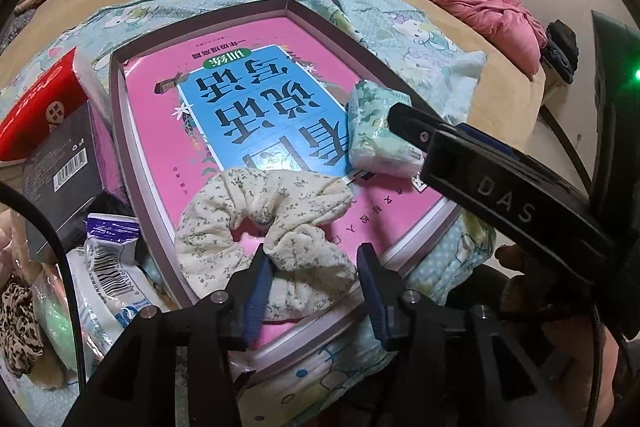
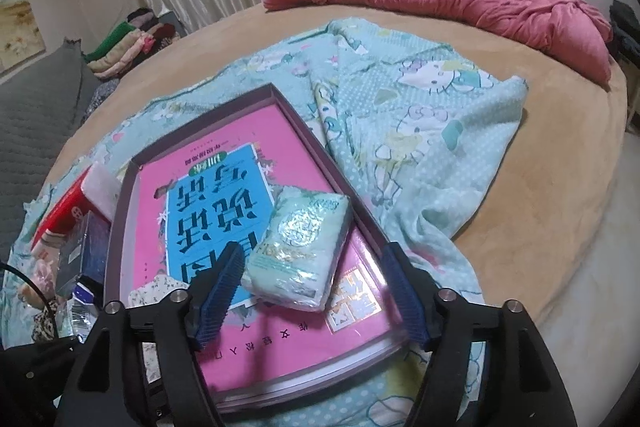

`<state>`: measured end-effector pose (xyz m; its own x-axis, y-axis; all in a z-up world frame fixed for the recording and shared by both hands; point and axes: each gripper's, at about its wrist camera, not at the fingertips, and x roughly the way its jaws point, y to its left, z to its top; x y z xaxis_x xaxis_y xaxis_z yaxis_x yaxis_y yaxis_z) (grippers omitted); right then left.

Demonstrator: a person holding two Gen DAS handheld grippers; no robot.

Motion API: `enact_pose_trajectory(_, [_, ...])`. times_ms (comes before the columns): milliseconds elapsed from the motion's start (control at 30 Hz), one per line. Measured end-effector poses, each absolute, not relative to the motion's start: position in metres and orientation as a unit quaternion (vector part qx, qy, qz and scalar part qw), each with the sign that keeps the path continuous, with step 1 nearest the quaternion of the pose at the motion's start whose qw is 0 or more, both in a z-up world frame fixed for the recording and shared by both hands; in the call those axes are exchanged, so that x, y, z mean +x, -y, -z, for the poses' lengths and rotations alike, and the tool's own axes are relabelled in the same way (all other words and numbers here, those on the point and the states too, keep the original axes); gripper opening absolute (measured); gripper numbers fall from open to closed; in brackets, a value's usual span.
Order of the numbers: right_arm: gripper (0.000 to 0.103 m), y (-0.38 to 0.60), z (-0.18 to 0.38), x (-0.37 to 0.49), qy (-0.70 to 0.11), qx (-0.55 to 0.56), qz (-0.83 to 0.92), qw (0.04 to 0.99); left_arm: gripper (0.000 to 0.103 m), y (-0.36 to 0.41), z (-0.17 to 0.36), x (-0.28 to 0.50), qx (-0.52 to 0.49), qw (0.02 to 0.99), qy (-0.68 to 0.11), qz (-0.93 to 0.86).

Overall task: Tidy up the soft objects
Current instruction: 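Lower the scrunchie onto the book with the left tool while the right tool releases the tissue pack, then withdraw both open tools from the tray back toward the pile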

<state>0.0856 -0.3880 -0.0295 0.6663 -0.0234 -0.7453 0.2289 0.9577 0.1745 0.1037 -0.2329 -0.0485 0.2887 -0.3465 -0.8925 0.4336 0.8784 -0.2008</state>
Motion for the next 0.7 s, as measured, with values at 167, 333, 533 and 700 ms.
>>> enact_pose_trajectory(167, [0.076, 0.398, 0.021, 0.076, -0.379, 0.148, 0.081, 0.91, 0.052, 0.228, 0.042, 0.102, 0.028, 0.804, -0.539, 0.248])
enact_pose_trajectory(333, [0.077, 0.401, 0.013, 0.069, -0.363, 0.146, 0.09, 0.916, 0.059, 0.221, 0.031, 0.1, 0.022, 0.812, -0.528, 0.249])
enact_pose_trajectory(533, [0.078, 0.395, 0.005, 0.065, -0.349, 0.127, 0.091, 0.924, 0.065, 0.209, 0.016, 0.093, 0.018, 0.824, -0.511, 0.243])
enact_pose_trajectory(700, [0.079, 0.389, -0.001, 0.061, -0.34, 0.117, 0.089, 0.929, 0.068, 0.199, 0.006, 0.085, 0.027, 0.84, -0.493, 0.224])
